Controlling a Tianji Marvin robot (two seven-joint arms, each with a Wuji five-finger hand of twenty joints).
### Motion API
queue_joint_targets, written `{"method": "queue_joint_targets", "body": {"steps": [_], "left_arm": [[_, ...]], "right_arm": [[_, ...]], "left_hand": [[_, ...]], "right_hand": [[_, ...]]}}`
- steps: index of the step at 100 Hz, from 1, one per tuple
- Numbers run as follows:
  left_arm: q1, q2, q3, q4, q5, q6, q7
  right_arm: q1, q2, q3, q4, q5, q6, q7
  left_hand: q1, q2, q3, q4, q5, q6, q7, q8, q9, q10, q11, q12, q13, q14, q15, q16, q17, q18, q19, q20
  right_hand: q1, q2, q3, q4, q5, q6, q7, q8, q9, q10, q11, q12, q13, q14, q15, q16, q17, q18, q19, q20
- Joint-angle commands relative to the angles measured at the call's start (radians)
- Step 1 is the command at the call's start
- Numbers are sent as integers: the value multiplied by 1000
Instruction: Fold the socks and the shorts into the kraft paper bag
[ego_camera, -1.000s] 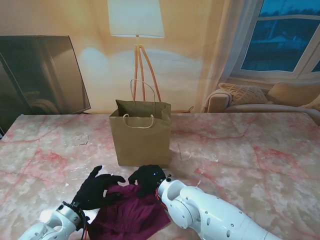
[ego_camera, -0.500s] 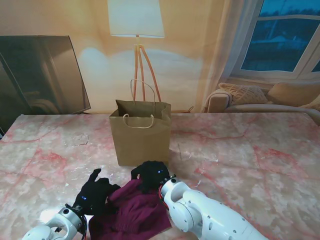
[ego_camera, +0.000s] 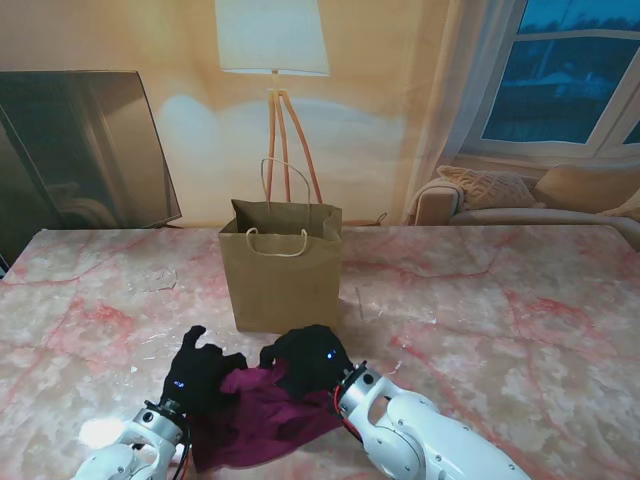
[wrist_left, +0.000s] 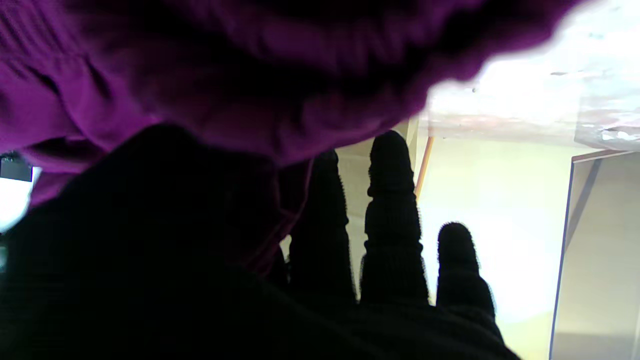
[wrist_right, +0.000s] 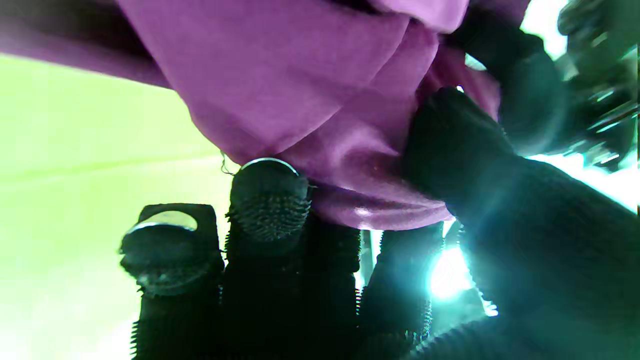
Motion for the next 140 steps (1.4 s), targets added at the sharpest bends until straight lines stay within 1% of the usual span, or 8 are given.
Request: {"method": "queue_joint_targets", "body": {"steps": [1,19,34,44,74,81,107,140], "left_arm": [[-11,-3,6,5,2,-5,-15],[-16,-3,21,15,19,27,14],[39,11,-48,-62,34,-30,-132],[82,19,-110,-118,32,-91,-222],[162,5,-211,-192,-90,-178,-298],[165,3,-219,-194,-115,-186,-311],[128,-5,-160,-144,-170,-125,-296],[82,23,-80,-113,-23,-41,-345]], "right_arm": [[0,32,-20,8,-41,-4,-5],[67,62,-93,70,-108,-82,-20],[120,69,-162,118,-116,-91,-14],[151,70,-205,145,-114,-86,-9],[238,87,-346,176,-160,-29,-22],[251,90,-366,177,-170,-10,-26],[275,101,-410,171,-204,39,-50],[212,108,-315,130,-212,25,-14]], "left_hand": [[33,28,75,-13,10,-24,48,21,21,-13,49,68,10,6,20,6,-8,11,16,-22],[55,39,-6,-38,-165,64,-84,-113,-136,12,-142,3,-91,-5,-64,-55,-8,-12,-40,-82],[-94,82,26,22,-233,298,-568,-503,-490,106,-283,-687,-276,-7,-246,-239,-19,-51,-322,-89],[-138,59,-54,12,-203,362,-780,-709,-588,144,-389,-829,-360,-7,-316,-316,-10,-61,-429,-112],[-211,156,-308,22,-119,351,-847,-758,-640,194,-441,-894,-445,11,-379,-363,8,-52,-510,-293],[-155,367,-641,87,-99,363,-850,-744,-633,207,-443,-892,-450,20,-392,-359,3,-35,-502,-331],[-132,704,-820,114,-23,399,-838,-721,-597,229,-436,-866,-471,16,-406,-317,10,-67,-514,-387],[-22,441,-802,119,-115,405,-865,-723,-640,217,-436,-856,-506,12,-407,-309,13,-75,-525,-400]], "right_hand": [[24,-3,37,-18,31,-92,61,13,4,-30,33,23,-35,-19,-21,46,-11,-23,65,-1],[30,-4,59,-18,58,-129,60,-37,4,-56,37,57,-55,-24,-20,72,-40,-27,28,13],[28,4,64,-16,77,-132,64,-82,-4,-62,39,76,-69,-21,-26,87,-57,-27,14,28],[27,8,66,-15,75,-133,66,-98,-8,-65,40,84,-76,-19,-29,94,-64,-27,10,34],[26,23,65,-12,90,-139,70,-143,-20,-69,38,98,-94,-15,-33,110,-85,-36,6,50],[26,24,65,-12,90,-145,68,-158,-27,-72,39,104,-101,-17,-35,114,-89,-36,4,53],[23,18,59,-14,99,-152,78,-221,-61,-81,44,130,-132,-25,-35,135,-114,-51,-2,68],[-124,42,20,-6,-75,44,-108,-189,-192,-53,-28,45,-221,-20,-164,109,-154,-65,-45,83]]}}
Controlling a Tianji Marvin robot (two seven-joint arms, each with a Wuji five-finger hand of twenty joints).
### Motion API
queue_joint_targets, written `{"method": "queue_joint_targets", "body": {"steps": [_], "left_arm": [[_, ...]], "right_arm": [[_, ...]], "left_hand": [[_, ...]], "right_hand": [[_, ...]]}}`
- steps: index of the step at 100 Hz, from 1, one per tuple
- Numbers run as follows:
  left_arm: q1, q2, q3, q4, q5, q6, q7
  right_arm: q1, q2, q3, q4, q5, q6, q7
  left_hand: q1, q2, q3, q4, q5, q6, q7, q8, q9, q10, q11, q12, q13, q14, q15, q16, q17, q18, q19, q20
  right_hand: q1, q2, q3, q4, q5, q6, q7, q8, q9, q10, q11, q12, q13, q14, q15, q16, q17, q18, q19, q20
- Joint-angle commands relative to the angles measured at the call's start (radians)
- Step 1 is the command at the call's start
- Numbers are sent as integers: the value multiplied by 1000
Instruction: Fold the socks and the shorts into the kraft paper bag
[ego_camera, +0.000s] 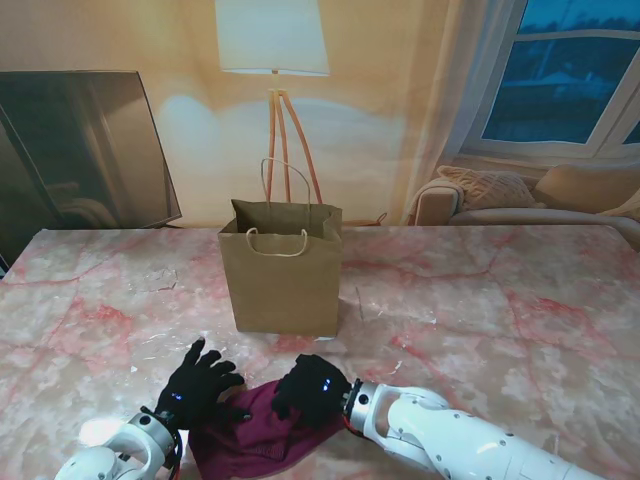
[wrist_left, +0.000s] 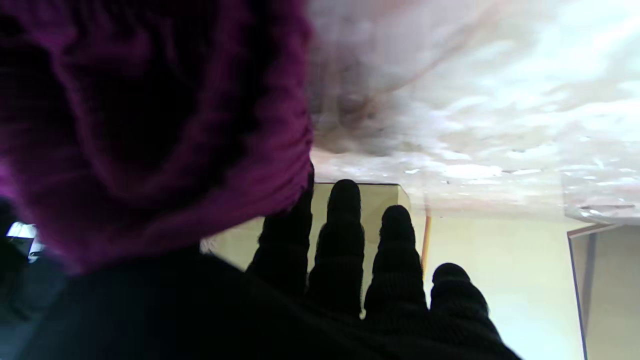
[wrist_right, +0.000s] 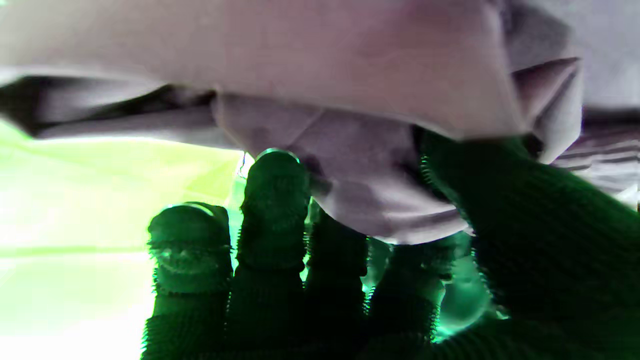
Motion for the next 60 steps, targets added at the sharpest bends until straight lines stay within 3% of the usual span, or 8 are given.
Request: {"method": "queue_joint_targets", "body": {"steps": [1,3,6,39,41,44,51,60], "left_arm": [[-4,8,11,6,-65,-11,-10],[-5,10,12,4,-54,-7,-16],[-6,13,15,3,-35,-3,-22],[-27,19,40,23,1,7,-22],[-27,20,40,23,2,6,-20],[-27,20,42,24,5,6,-16],[-27,19,44,26,12,5,0],[-27,19,47,28,12,6,9]], "right_arm": [[-37,14,35,-29,-7,-15,27],[-50,15,56,-37,-8,-23,35],[-70,16,88,-50,-7,-37,49],[-341,2,464,-305,63,-174,254],[-348,-1,473,-314,80,-178,264],[-359,-6,484,-327,109,-180,286],[-361,-16,482,-337,155,-165,304],[-334,-28,441,-322,189,-107,302]], "left_hand": [[34,-78,-15,47,-44,10,-24,7,-18,8,-12,11,-36,-1,-17,8,-6,-1,-18,-14],[35,-89,-13,46,-45,12,-24,8,-18,9,-11,12,-36,0,-17,8,-6,0,-18,-15],[35,-99,-11,44,-49,14,-25,8,-19,9,-10,13,-33,0,-15,8,-5,3,-17,-15],[22,-153,41,33,-52,15,-16,22,-16,9,-2,23,-30,3,-2,9,-6,8,-10,-8],[21,-157,45,33,-52,15,-15,22,-16,8,-1,23,-30,3,-1,9,-6,8,-10,-7],[-75,-205,248,4,-51,13,-18,32,-15,5,-4,26,-28,3,3,0,-8,8,-7,8],[-94,-216,289,-2,-48,10,-16,34,-9,2,0,27,-24,3,7,3,-7,10,-7,10],[-97,-221,299,-4,-48,8,-10,36,-10,5,1,28,-24,4,9,5,-8,11,-5,12]], "right_hand": [[-105,33,18,16,-55,113,-162,49,-73,14,-35,-76,-59,-1,-87,7,-22,-12,-13,52],[-152,55,20,105,-62,147,-242,115,-90,18,-51,-104,-70,1,-119,-9,-31,-11,-24,53],[-204,71,-10,142,-107,173,-300,144,-114,23,-78,-128,-92,4,-166,-31,-48,-8,-44,49],[-378,203,-195,149,-206,233,-401,164,-226,55,-215,-250,-239,37,-523,-218,-234,64,-326,18],[-375,215,-210,153,-202,234,-404,164,-225,57,-221,-254,-241,40,-540,-229,-245,73,-354,5],[-366,238,-235,160,-200,239,-410,165,-228,62,-228,-259,-250,43,-565,-246,-272,82,-401,-16],[-311,352,-308,202,-188,250,-416,171,-223,71,-242,-269,-247,48,-604,-278,-296,77,-486,-68],[-208,399,-149,238,-166,259,-407,174,-187,74,-259,-296,-204,46,-651,-337,-278,56,-549,-145]]}}
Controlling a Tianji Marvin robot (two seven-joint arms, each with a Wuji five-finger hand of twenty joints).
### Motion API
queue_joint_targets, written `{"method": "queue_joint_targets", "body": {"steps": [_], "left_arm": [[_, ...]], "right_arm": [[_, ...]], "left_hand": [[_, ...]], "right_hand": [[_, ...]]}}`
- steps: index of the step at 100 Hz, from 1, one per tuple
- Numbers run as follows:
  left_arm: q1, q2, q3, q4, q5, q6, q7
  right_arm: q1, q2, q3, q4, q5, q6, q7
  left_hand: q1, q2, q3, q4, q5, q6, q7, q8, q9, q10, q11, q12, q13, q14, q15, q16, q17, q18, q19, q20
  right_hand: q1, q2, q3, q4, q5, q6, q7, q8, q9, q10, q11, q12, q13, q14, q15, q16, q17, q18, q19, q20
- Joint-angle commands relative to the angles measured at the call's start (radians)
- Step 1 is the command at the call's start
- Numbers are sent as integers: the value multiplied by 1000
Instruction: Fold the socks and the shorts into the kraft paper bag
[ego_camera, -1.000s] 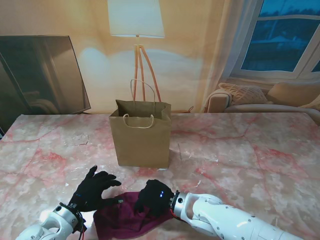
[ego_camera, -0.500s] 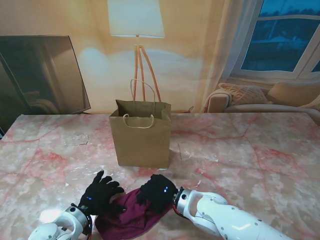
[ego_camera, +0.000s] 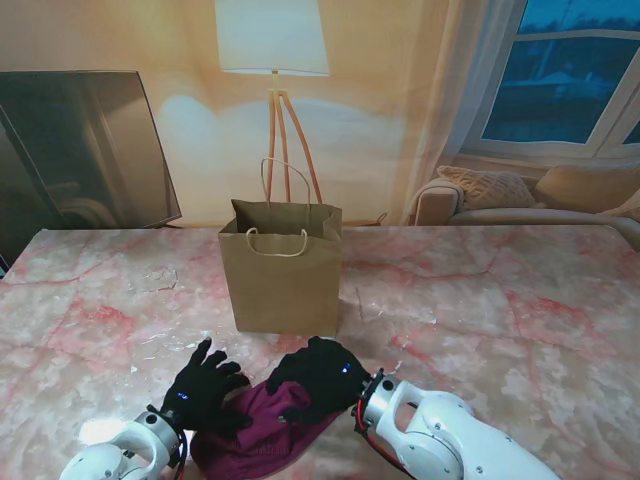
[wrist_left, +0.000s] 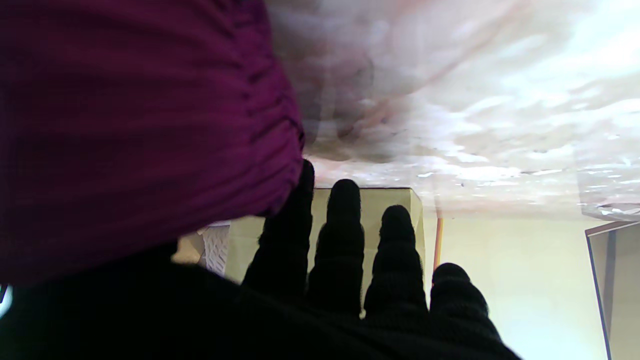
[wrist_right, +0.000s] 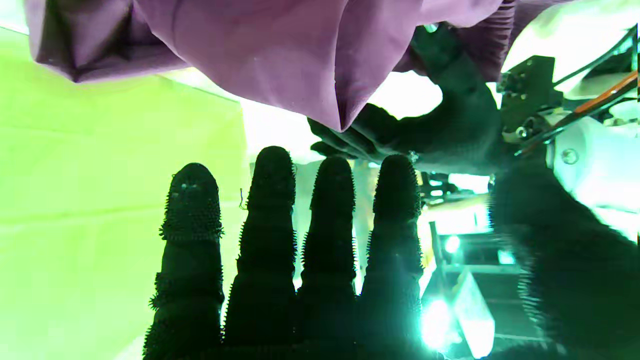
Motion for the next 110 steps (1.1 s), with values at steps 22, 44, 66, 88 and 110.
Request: {"method": "queue_joint_targets", "body": {"steps": [22,44,66,88,110], "left_arm": [[7,3,9,14,-4,0,20],[18,2,1,15,2,0,39],[24,1,-1,13,2,5,40],[15,1,12,18,-3,9,40],[9,1,18,22,-6,10,42]], "right_arm": [[114,-35,-201,69,27,233,36],[195,-37,-346,139,32,380,100],[223,-33,-415,144,36,455,161],[266,-44,-506,177,27,514,151],[298,-90,-574,254,89,574,108]], "left_hand": [[-16,-47,72,-9,-23,3,10,15,-4,6,5,10,-23,2,13,5,-9,11,-2,16],[-24,-43,86,-11,-21,1,15,18,0,5,6,11,-22,5,16,5,-10,11,0,19],[-28,-37,90,-11,-24,1,18,19,0,4,5,12,-23,5,16,5,-10,11,-2,19],[-28,-34,88,-11,-24,3,19,21,-2,6,5,12,-26,4,15,3,-10,11,-4,17],[-29,-29,84,-10,-23,4,23,24,0,6,5,12,-26,5,14,2,-9,11,-6,15]], "right_hand": [[126,-97,200,12,-87,113,-67,-33,-75,58,-65,-126,-19,39,-150,-171,-24,-39,-126,-220],[94,-207,130,-23,-302,235,-167,-95,-292,111,-139,-169,-197,110,-229,-240,-120,10,-147,-231],[20,-276,122,-48,-551,397,-339,-149,-603,203,-137,-186,-289,201,-197,-250,-147,72,-121,-163],[-9,-323,156,-60,-539,462,-612,-149,-605,142,110,-103,-112,115,-17,-63,-10,44,83,14],[47,-447,228,-72,-361,394,-406,-24,-211,-9,449,190,95,18,410,267,181,-4,331,115]]}}
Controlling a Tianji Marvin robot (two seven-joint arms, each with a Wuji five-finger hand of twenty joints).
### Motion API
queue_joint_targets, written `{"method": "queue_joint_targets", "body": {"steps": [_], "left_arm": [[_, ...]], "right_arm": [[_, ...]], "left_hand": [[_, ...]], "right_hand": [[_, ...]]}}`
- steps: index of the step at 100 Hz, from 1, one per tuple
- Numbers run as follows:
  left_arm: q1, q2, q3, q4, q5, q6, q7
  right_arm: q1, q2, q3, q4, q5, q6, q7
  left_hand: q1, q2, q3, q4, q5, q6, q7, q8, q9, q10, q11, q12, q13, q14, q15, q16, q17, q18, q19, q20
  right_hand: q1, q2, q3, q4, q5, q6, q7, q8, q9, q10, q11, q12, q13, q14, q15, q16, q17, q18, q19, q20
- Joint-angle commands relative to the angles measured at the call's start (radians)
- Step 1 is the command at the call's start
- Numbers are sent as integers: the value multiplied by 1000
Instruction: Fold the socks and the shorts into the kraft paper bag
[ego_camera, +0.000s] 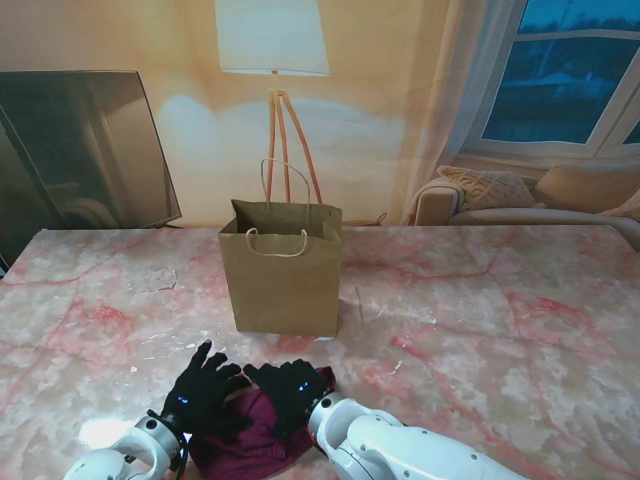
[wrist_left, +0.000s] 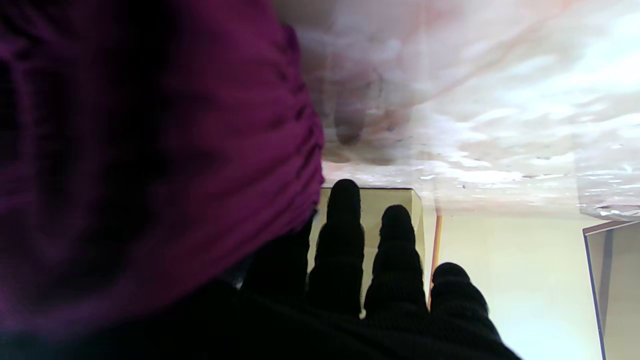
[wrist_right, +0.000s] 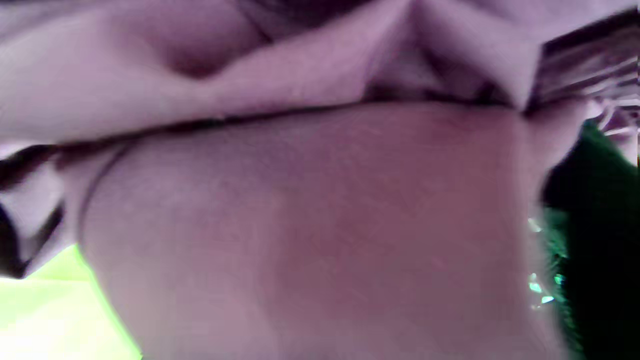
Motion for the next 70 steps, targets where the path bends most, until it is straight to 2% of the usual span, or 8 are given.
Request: {"method": "queue_joint_targets", "body": {"steps": [1,14,24,30,43,49,55,70], "left_arm": [[4,1,4,5,-3,1,-3],[12,0,-4,0,-2,6,-2],[25,-2,-14,-10,0,15,9],[35,-4,-23,-18,-2,19,17],[63,-11,-52,-39,-11,20,44],[86,-15,-75,-57,-18,19,53],[109,-22,-99,-73,-41,16,70],[176,-29,-165,-134,-24,45,90]], "right_arm": [[-30,-12,-27,53,8,-5,34],[-30,-24,-30,75,41,-4,33],[-37,-29,-20,91,50,-27,7],[-40,-29,-16,93,51,-39,2],[-52,-22,-2,81,57,-44,11],[-63,-18,12,73,55,-43,11],[-77,-15,33,67,51,-47,2],[-131,-29,118,75,100,-114,-68]], "left_hand": [[-2,-27,19,-10,-23,2,23,14,0,5,5,11,-26,4,8,2,-9,11,-6,1],[-1,-22,15,-9,-24,3,24,16,-2,7,4,11,-29,3,6,1,-9,11,-7,0],[-3,-18,9,-8,-30,13,19,15,-7,10,3,10,-30,9,1,-4,-8,14,-6,0],[-1,-13,1,-7,-39,20,7,9,-18,14,-4,6,-28,14,-17,-22,-9,20,2,9],[-11,17,-18,-5,-54,34,-19,-7,-33,24,-12,-2,-32,13,-36,-47,-17,23,13,27],[-19,100,-84,9,-66,41,-36,-21,-43,26,-14,-8,-39,13,-40,-61,-10,24,-16,0],[-18,127,-96,17,-69,43,-38,-22,-47,27,-14,-7,-46,10,-43,-62,-10,19,-18,-5],[-3,168,-133,31,-60,37,-39,-18,-40,26,-15,-6,-32,9,-45,-61,-11,24,3,11]], "right_hand": [[68,-35,-31,-41,60,0,112,-23,125,-86,83,98,185,-144,192,78,63,-30,90,37],[146,-84,-18,-35,308,-142,401,-33,401,-148,198,233,367,-174,389,133,181,22,203,45],[210,-101,-1,-27,576,-342,645,80,615,-193,245,325,507,-189,507,123,275,52,283,27],[298,-120,-42,-209,630,-497,876,-6,678,-207,255,385,534,-191,555,124,289,57,321,31],[314,-59,-40,-206,651,-621,922,135,568,-187,188,438,400,-162,495,141,177,49,280,73],[303,-46,-38,-202,653,-628,903,184,404,-119,-29,319,266,-128,271,84,151,-10,264,100],[305,-66,-18,-203,655,-624,901,211,445,-77,-153,104,347,-109,88,-57,248,-39,251,36],[340,-131,33,-218,675,-596,938,199,726,-6,-160,-176,556,-100,189,-165,475,-83,333,-140]]}}
